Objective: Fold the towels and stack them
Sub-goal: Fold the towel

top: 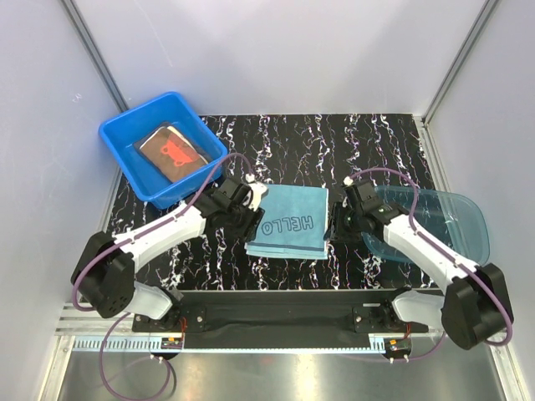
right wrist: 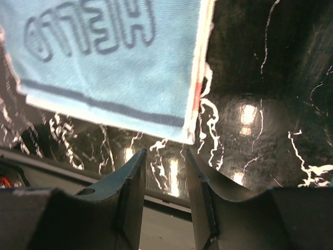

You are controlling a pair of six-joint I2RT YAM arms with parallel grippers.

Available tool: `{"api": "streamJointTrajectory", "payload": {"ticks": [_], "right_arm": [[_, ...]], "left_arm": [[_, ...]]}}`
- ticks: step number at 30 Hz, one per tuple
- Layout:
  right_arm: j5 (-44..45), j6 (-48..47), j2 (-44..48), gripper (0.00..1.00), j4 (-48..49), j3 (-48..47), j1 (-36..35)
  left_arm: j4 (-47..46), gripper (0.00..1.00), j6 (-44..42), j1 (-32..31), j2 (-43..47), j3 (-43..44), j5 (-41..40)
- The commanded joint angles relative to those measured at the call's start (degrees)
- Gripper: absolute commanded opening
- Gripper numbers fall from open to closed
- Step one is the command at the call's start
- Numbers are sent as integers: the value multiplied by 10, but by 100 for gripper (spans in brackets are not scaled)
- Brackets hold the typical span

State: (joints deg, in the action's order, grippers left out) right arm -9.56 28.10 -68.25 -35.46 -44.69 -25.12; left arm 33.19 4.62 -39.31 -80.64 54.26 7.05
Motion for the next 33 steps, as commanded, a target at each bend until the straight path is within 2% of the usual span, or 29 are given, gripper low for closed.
{"api": "streamJointTrajectory", "payload": {"ticks": [1,6,9,13,21,29,33], "right_arm": [[33,39,-37,43,27,-12,-4],[45,55,-85,37,61,3,-5],[51,73,-86,33,80,23,-5],[54,92,-86,29,85,31,-7],[58,114,-115,27,104,41,-18],[85,123,-140,28,109,48,-36],[92,126,-132,16,113,52,-36]], "left_arm": [[-60,54,112,6,1,-10,-52],[-103,51,166,12,-23,-28,-50],[-144,46,192,26,-31,-56,-27],[-173,44,207,45,-43,-86,-2],[-188,43,217,53,-51,-114,-19],[-215,42,228,54,-58,-130,-7],[-214,29,227,54,-66,-128,-7]]}}
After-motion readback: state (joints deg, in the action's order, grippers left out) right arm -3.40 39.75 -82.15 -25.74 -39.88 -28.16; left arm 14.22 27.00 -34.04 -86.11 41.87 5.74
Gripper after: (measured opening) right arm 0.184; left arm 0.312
